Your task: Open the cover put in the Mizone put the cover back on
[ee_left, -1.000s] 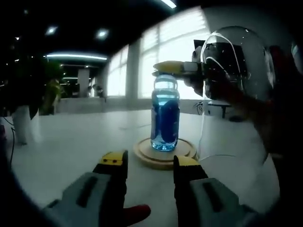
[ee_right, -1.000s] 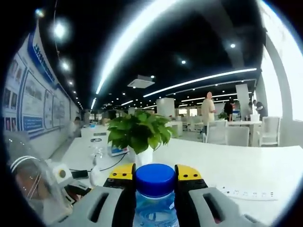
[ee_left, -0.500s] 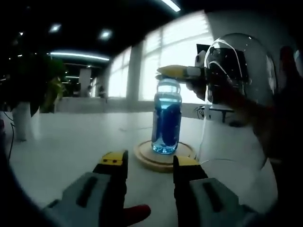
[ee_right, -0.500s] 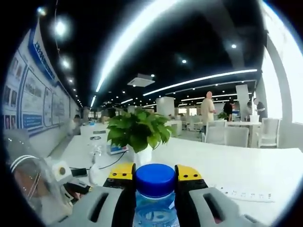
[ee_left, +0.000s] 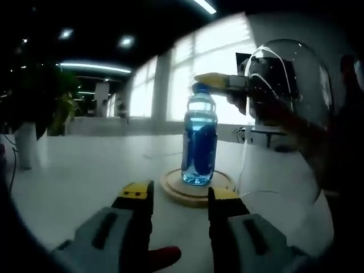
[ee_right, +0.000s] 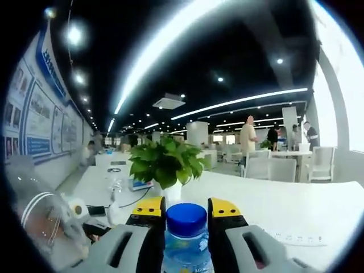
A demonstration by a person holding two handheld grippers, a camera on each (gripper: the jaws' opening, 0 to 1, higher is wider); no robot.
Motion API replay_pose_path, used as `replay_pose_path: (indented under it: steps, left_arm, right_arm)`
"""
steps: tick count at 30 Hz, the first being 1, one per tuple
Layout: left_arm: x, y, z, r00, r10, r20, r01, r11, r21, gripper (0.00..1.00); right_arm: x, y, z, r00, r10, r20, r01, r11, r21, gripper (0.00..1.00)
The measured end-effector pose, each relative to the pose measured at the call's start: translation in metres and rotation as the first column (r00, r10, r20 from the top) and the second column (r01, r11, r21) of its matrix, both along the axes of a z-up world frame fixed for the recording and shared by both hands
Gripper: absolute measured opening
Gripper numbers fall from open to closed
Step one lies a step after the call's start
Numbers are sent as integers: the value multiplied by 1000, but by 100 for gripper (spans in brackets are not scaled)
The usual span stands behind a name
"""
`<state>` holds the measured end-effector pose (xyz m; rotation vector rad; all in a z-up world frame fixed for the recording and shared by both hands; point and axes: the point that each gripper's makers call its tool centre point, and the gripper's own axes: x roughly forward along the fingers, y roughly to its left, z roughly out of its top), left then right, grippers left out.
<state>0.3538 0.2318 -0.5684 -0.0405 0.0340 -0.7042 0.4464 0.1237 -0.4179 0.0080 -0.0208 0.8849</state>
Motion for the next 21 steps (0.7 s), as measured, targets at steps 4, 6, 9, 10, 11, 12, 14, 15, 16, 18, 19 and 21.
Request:
replay_pose_path:
  steps: [4,6,9,10,11,12,14,15,16,18,19,21]
  left_arm:
    - [-2,0,2,1000,1,-1,-1,1000,-11,31]
    - [-4,-2,2,1000,-2,1,2,1000,-11,31]
    - [-2,-1,1,1000,-7,1,7,1000,-8,31]
    - [-2,-1,1,1000,-8,0,8,1000,-9,31]
    - [-1,0,1,1000,-8,-1,8,1000,-14,31]
    - [-1,0,1,1000,-9,-3,9,1000,-19,31]
    - [2,2,1,1000,-10,-3,10,1000,-28,31]
    - [2,2,2,1000,-11,-2,11,999,-35,31]
    - [2,3,3,1000,-11,-3,11,999,-41,31]
    - [2,3,4,1000,-9,1,9,999,-45,31]
    - [2,3,4,1000,-9,3,9,999,-44,31]
    - [2,2,4,1000,-10,8,10,999,-41,31]
  right_arm:
    - [-8,-5,4,1000,5,6,-5,1000,11,22]
    - [-11,-8,3,1000,2,10,-2,1000,-1,22]
    - [-17,-15,0,1000,-2,13,2,1000,-13,22]
    - [-19,-18,0,1000,-5,13,5,1000,-14,22]
    - [-21,-21,0,1000,-7,14,7,1000,-9,22]
    - [-22,-24,0,1000,-7,14,7,1000,-6,22]
    - [-27,-30,-1,1000,-9,15,9,1000,-1,22]
    - [-29,-33,-1,1000,-11,15,11,1000,1,22]
    - [-30,-36,-2,1000,-14,13,14,1000,3,22]
    - [-34,-43,-4,1000,-19,11,19,1000,8,22]
    - [-35,-46,-5,1000,-24,9,24,1000,8,22]
    - [-40,-52,-6,999,-31,9,31,1000,6,22]
